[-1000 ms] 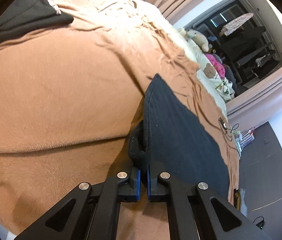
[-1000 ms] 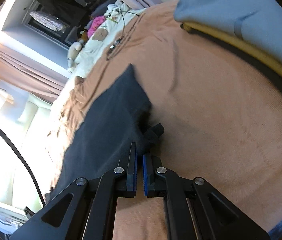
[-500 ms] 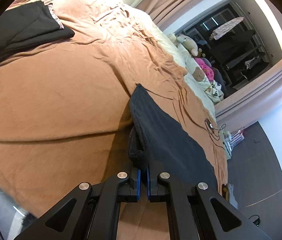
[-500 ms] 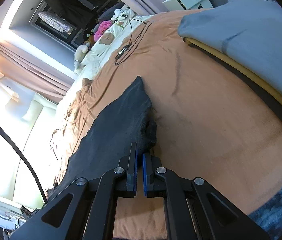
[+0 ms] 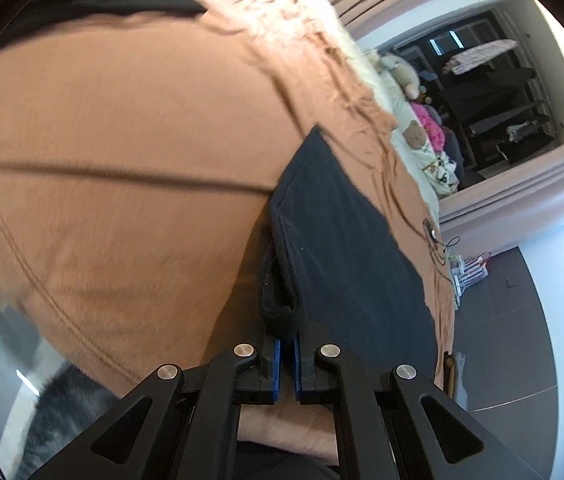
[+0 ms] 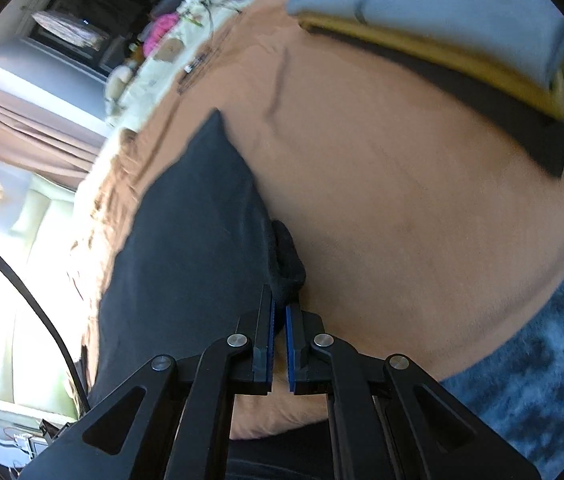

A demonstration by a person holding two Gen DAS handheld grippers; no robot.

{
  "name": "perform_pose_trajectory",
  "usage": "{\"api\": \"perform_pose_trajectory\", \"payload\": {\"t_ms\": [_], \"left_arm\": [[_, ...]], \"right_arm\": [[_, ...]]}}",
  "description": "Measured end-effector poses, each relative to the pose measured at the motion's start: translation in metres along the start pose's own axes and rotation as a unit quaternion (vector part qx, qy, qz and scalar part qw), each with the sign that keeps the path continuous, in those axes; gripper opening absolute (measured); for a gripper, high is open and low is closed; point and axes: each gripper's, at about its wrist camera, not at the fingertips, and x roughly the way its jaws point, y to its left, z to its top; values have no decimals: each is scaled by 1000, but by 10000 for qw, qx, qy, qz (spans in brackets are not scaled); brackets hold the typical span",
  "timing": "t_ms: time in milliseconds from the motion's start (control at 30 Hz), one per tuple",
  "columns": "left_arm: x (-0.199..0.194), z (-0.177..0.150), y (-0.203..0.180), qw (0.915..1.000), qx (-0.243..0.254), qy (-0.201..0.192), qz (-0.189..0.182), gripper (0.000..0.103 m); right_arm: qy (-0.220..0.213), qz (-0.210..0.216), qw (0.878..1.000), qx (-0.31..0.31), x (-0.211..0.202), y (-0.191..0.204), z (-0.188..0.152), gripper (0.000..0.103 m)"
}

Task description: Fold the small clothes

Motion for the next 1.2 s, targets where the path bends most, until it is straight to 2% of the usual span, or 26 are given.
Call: {"api": "perform_pose_trajectory", "payload": {"t_ms": [100, 167, 200, 267, 300, 433, 667, 767, 833, 1000, 1200], "left_arm": [[6, 0, 5, 9999, -62, 77, 33, 5], [10, 0, 9, 9997, -170, 143, -29, 8], [11, 0, 11, 9996, -213, 165, -53, 10], [13, 0, 14, 9992, -308, 204, -160, 16], [13, 0, 15, 9991, -333, 214, -180, 20], [16, -1, 22, 9982, -484, 260, -258, 22], [18, -3, 24, 9977, -504, 324, -302, 22], [21, -1, 26, 9973, -537, 362, -349, 22], [22, 0, 28, 9970, -575, 363, -377, 22], [24, 4, 27, 9968, -572, 365, -425, 22], [21, 1, 36, 9961, -591, 387, -537, 22]], "right_arm": [[60, -297, 9994, -145, -5, 7, 5, 12], [-119, -619, 9977, -249, -19, 13, 11, 19], [-216, -675, 9972, -258, -26, 17, 14, 22], [-428, -779, 9957, -245, -43, 21, 20, 38], [-505, -830, 9949, -282, -48, 25, 22, 39], [-688, -788, 9917, -752, -62, 58, 25, 39], [-233, -328, 9823, -1830, -34, 135, 16, 39], [14, -187, 9768, -2134, -19, 155, 12, 39], [214, -114, 9707, -2391, -5, 170, 12, 39], [604, -34, 9469, -3156, 37, 218, -13, 39], [1083, -30, 9272, -3586, 91, 230, -16, 39]]}}
